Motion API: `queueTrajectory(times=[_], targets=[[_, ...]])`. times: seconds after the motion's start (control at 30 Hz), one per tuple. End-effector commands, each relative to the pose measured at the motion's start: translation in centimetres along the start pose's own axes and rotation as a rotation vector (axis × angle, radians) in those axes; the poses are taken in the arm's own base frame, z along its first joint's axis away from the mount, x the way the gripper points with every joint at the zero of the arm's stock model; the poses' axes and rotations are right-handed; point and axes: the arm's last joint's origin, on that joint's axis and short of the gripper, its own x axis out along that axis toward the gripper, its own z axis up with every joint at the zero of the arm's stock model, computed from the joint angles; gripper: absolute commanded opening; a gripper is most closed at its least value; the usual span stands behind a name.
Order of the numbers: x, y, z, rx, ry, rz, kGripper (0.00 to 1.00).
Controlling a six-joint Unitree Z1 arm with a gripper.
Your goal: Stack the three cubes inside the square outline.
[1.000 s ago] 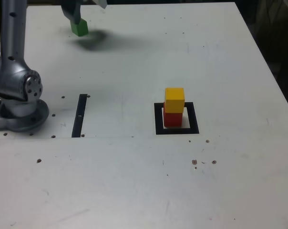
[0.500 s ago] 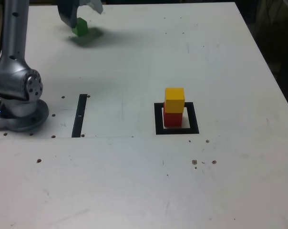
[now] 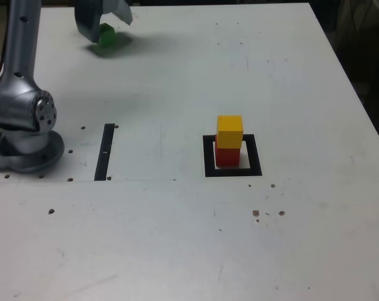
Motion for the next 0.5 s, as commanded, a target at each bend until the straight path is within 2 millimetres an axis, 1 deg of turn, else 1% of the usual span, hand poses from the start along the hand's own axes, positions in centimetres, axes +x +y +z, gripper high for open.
queueTrajectory(times=[0.0,0.1,0.2,0.47], targets=[[0.23,0.13,0.25,0.002,0.007,-0.001,0.96],[0.25,0.2,0.39,0.003,0.009,-0.002,0.93],[0.2,0.24,0.46,0.003,0.011,-0.006,0.88],[0.19,0.3,0.65,-0.004,0.012,-0.013,0.66]])
